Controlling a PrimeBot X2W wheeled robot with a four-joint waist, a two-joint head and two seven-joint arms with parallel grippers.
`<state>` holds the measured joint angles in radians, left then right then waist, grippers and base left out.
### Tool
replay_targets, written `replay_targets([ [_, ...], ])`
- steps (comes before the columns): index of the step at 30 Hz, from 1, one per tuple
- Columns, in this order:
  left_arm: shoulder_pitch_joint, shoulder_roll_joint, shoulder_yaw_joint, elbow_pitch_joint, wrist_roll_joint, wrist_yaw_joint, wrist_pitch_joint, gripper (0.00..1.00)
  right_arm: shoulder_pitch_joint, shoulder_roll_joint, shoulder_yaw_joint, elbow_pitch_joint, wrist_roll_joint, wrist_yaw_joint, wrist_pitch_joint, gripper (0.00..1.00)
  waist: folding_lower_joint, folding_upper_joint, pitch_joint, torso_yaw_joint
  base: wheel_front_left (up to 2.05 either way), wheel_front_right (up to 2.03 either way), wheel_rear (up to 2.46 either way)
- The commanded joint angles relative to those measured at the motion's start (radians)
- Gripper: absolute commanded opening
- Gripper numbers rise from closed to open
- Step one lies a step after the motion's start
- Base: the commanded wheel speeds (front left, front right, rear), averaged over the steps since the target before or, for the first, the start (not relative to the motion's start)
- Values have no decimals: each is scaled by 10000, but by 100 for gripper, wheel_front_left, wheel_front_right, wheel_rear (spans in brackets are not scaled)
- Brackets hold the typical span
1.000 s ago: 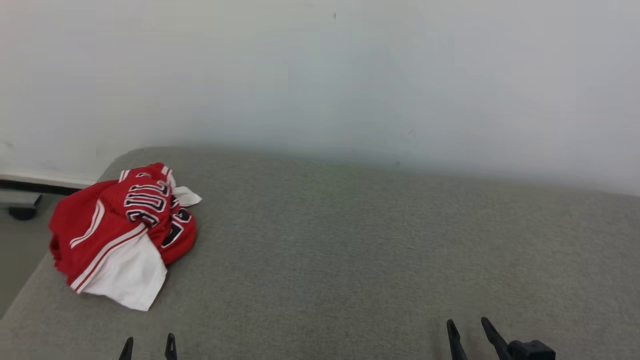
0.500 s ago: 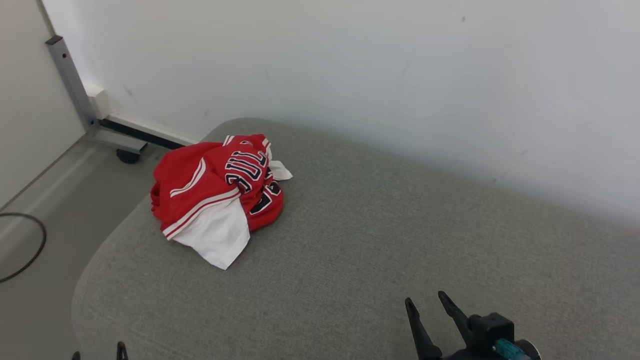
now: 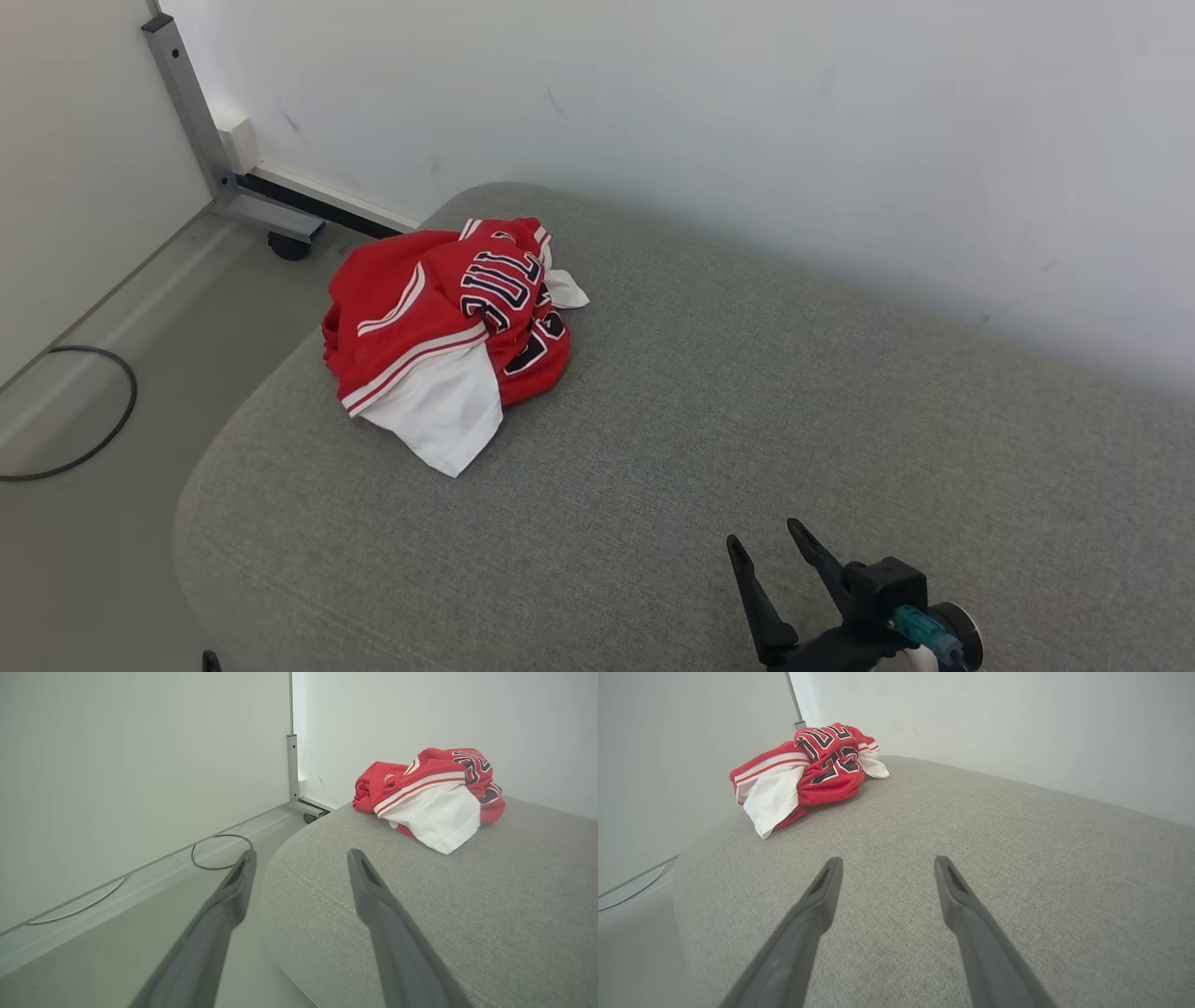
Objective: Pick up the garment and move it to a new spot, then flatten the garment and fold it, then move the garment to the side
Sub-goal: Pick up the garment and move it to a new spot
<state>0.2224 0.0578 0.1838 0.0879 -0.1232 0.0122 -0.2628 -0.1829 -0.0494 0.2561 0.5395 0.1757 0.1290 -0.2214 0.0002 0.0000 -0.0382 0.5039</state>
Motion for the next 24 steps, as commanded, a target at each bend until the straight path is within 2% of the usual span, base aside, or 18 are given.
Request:
replay_targets([
  [1,87,-32,-26,-50,39,47,-43,100,-16,-15,-16,47,44,33,-85,100,-2,0,-6,-5,-7,-7,-7],
  [11,-886,-66,-285,130,-125,-298,-43,100,90,-16,-33,72,14,33,-184,100,-2,0,30,-10,-1,-1,-1],
  [16,-3153,52,-941,1851,141,-626,23,100,369,-15,-432,-192,-362,33,-95,100,-2,0,190,24,0,0,0],
  [18,-4221,56,-1023,2710,-81,-700,287,100,510,-19,-613,-453,-546,33,67,100,-2,0,458,-11,0,0,0],
  [24,-7395,208,-1858,5493,-84,-1160,997,100,1388,-39,-1448,-2065,-1596,33,826,100,-2,0,1472,-351,0,0,0],
])
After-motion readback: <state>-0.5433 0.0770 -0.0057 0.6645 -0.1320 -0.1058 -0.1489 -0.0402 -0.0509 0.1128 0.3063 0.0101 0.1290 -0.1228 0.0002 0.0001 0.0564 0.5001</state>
